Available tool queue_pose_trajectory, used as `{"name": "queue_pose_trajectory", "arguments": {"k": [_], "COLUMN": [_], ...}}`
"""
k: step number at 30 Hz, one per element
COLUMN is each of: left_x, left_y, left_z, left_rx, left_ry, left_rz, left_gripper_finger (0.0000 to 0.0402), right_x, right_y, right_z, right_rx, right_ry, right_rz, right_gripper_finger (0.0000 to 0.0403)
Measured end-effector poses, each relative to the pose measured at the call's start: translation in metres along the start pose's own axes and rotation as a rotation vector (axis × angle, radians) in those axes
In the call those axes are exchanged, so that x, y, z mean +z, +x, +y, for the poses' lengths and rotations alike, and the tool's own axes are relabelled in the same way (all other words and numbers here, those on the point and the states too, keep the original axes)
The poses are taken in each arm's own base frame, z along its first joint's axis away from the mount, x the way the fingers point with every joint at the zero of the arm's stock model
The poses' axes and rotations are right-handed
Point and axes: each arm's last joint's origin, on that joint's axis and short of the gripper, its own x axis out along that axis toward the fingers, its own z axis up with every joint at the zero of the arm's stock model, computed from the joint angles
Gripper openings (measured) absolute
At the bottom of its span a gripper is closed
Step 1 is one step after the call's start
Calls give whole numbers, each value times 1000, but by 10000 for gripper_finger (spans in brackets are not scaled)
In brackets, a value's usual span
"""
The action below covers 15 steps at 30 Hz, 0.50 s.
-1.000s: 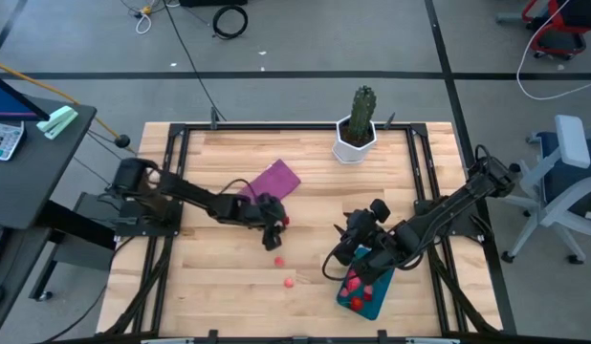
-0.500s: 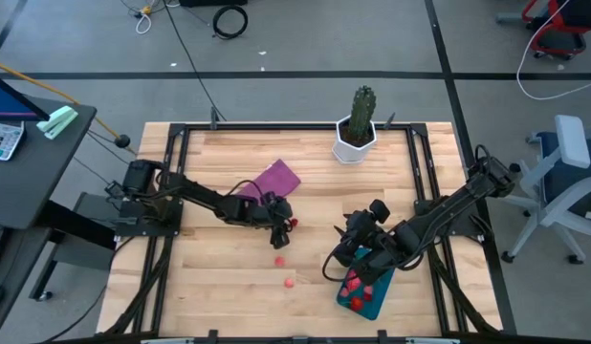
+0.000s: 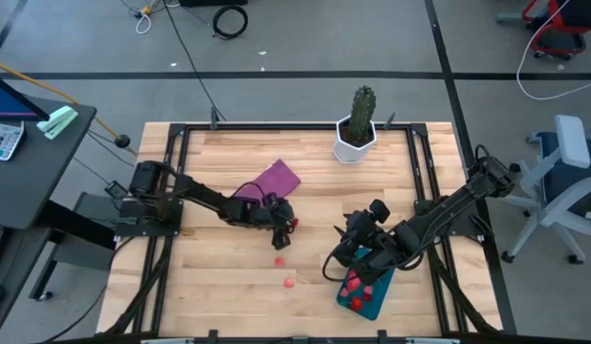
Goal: Pick and placing Produce into tupperware
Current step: Put the cherry into the blue bin
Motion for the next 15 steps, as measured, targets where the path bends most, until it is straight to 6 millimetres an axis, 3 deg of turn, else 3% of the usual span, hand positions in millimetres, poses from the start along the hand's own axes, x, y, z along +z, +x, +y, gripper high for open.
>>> {"name": "queue_pose_trajectory", "arguments": {"k": [10,15], "left_x": [-3,-3], "left_y": [12,13], "left_z": [-1,-1], "left_rx": [15,20], "left_ry": [-6,12], "left_rz": [-38,-50], "left_gripper_finger": [159,118], "right_x": [0,0], "right_y": [0,0], "right_z": [0,0], "right_rx": [1,1], "right_ry": [1,1], "right_rz": [-1,-1], "right_gripper_finger": [203,203]}}
